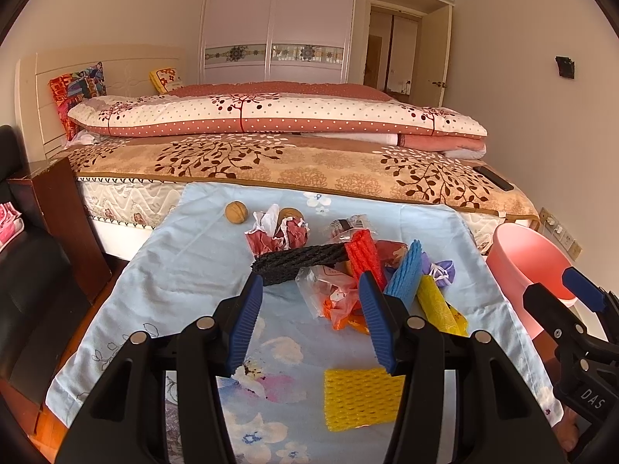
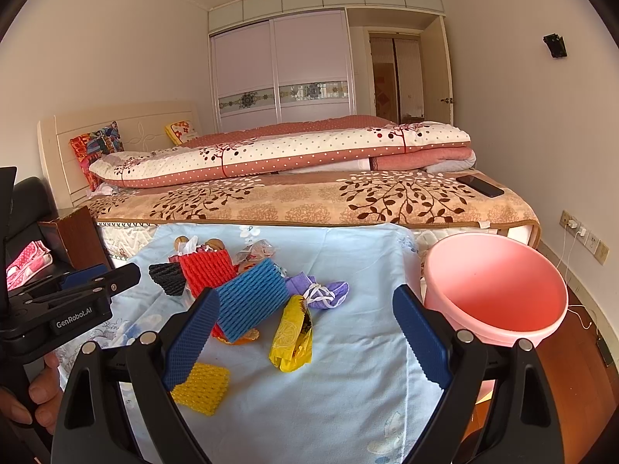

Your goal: Collect trash

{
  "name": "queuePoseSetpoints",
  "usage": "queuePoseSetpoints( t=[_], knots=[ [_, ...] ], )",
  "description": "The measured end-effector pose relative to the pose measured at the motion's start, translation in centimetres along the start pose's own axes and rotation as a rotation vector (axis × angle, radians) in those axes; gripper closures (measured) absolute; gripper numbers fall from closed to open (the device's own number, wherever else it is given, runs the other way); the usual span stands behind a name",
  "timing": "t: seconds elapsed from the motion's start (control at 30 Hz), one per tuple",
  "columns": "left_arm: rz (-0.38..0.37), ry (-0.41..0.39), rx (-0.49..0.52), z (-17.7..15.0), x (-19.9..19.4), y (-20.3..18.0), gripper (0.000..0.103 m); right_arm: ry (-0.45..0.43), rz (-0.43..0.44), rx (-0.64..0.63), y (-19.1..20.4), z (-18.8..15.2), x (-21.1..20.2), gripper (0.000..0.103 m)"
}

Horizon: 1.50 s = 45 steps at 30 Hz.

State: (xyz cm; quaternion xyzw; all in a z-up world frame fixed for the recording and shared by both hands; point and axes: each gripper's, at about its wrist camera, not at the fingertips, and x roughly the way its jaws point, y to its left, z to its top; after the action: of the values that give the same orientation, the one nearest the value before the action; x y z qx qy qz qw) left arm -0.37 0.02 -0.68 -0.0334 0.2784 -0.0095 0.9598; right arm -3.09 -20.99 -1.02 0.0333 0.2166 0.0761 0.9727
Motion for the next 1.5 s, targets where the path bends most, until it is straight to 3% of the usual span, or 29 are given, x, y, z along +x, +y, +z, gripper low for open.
queuePoseSetpoints(
  t=[0.43, 0.83, 1.03, 1.43, 1.5],
  knots=[
    [-0.035, 0.035, -0.006, -0.4, 0.9, 0.1, 0.05, 0.023, -0.004, 0.002, 0.0, -0.2, 0.7, 0.013],
    [-0.194, 0.075, -0.072, -0.8, 1.9, 1.3, 0.05, 0.072, 0.005, 0.009, -0.2, -0.9, 2.2, 0.014],
    [-0.241, 0.083, -0.055, 0.0, 3.0, 0.4, 0.05, 0.093, 0.014, 0.014, -0.4, -1.2, 2.9, 0.016],
    [-0.213, 0.125, -0.042, 1.4, 7.5, -0.8, 0.051, 0.135, 0.029, 0.028, -1.1, -1.5, 3.9, 0.02],
    [-0.211, 0.132, -0.038, 1.4, 8.1, -0.8, 0.062, 0.146, 0.039, 0.03, -1.0, -1.6, 4.1, 0.021]
  ],
)
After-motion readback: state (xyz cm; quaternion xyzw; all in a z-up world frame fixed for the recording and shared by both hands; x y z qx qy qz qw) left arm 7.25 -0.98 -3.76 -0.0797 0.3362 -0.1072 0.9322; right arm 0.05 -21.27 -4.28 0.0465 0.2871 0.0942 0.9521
